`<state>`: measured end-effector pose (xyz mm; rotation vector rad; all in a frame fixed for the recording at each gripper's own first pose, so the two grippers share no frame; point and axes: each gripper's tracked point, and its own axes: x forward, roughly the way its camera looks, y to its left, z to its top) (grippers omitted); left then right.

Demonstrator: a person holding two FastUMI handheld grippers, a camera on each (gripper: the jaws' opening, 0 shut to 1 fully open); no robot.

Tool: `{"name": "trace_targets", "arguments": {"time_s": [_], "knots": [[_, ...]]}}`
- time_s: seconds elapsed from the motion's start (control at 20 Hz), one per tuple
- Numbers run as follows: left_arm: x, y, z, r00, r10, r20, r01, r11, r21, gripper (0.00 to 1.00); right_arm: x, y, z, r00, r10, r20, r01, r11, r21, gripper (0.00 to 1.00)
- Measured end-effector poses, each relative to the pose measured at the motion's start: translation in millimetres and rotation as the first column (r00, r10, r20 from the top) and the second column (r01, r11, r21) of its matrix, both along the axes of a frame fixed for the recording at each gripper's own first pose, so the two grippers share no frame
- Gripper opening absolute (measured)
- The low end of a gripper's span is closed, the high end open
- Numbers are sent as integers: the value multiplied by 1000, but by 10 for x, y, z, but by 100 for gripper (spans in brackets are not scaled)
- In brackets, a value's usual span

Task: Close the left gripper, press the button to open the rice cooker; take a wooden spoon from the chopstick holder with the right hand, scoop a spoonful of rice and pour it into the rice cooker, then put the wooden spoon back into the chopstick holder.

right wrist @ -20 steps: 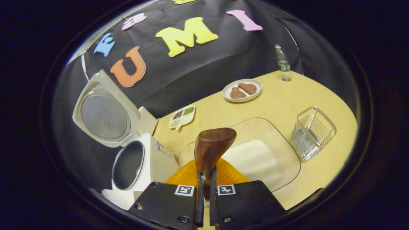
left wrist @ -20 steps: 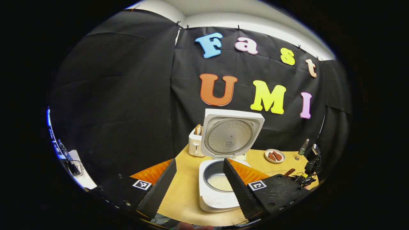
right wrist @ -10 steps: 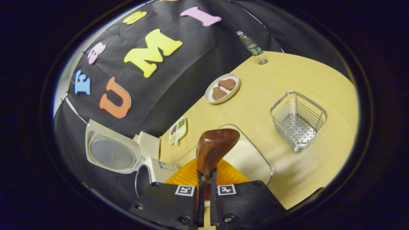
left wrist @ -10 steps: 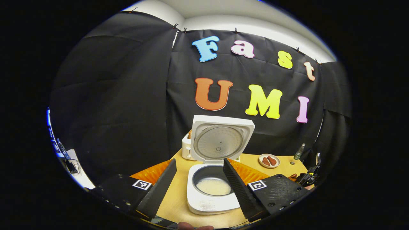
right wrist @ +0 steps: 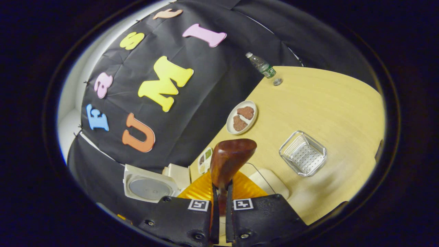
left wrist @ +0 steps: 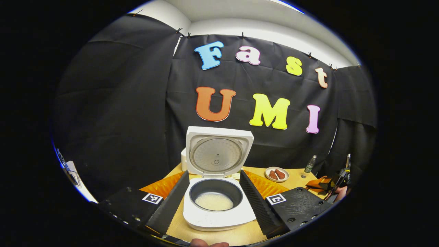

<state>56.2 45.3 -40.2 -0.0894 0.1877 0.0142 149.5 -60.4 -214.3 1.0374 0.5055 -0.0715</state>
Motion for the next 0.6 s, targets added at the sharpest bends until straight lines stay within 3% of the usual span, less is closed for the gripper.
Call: {"name": "trace_targets", "arguments": {"time_s": [0.3,0.6], "knots": [[-149,227,-2,1000,7,14,-7,1000,20,94,316,639,645,993,75,96,-80,995,57,12],[-301,594,2,997,65,31,-66,997,37,94,605,1608,867,961,244,129,-244,970,-14,12]]}}
